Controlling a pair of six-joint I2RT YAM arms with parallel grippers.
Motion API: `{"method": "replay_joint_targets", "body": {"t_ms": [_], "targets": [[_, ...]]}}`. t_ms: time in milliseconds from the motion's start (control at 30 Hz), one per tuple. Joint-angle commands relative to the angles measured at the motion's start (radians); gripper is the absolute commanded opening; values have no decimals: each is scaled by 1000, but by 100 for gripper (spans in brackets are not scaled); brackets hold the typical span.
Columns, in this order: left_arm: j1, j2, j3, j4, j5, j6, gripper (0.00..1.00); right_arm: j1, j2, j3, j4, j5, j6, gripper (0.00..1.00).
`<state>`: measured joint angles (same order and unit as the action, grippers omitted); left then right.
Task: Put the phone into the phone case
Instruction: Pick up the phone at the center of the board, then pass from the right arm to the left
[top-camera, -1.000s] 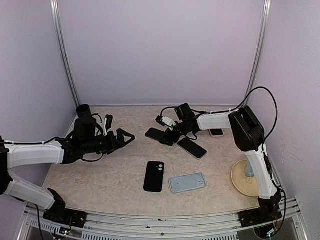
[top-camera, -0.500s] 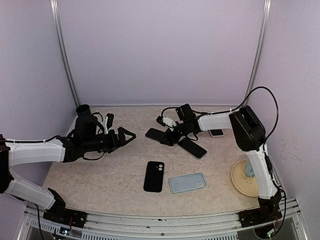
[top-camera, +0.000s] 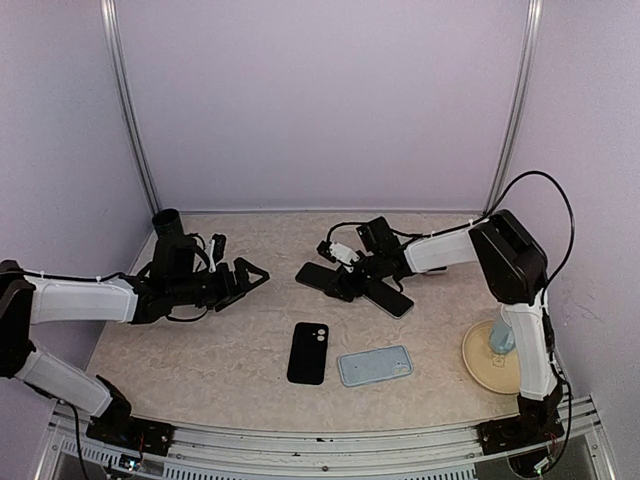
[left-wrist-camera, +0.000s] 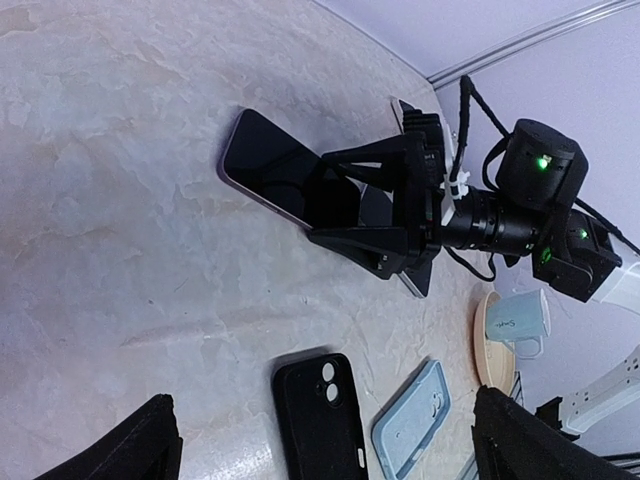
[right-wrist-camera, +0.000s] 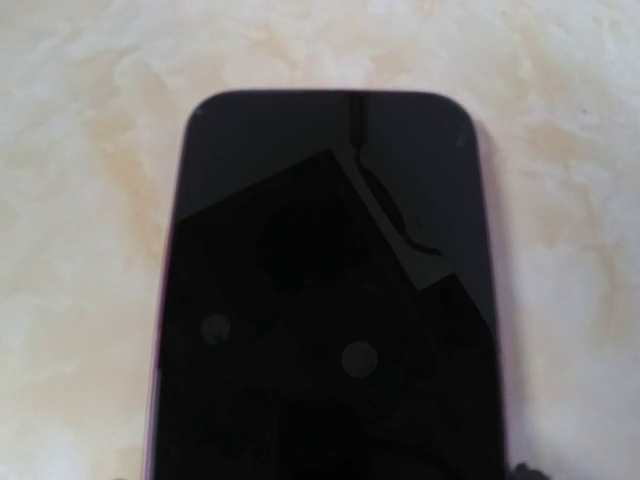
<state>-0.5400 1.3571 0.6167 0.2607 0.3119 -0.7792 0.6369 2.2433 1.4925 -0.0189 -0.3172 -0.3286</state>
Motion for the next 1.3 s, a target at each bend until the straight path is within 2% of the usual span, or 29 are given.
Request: {"method": "replay_joint_targets", "body": {"t_ms": [0,400,633,933,1267], "targets": [[9,24,-18,54,20,-1,99,21,-91,-39,98,-3,-13,34],[24,94,-8,143,39,-17,99,47,-185,-121,182,-62,-42,33],[25,148,-15,234,96,-28,99,83,-251,-177,194,-110,-113,33],[34,170,-21,276,151,-32,99,128,-347,-274,234,-173,-164,33],[27,194,-34,384,274,-78,98,193,-411,-340,270,-160,-236,34]]}}
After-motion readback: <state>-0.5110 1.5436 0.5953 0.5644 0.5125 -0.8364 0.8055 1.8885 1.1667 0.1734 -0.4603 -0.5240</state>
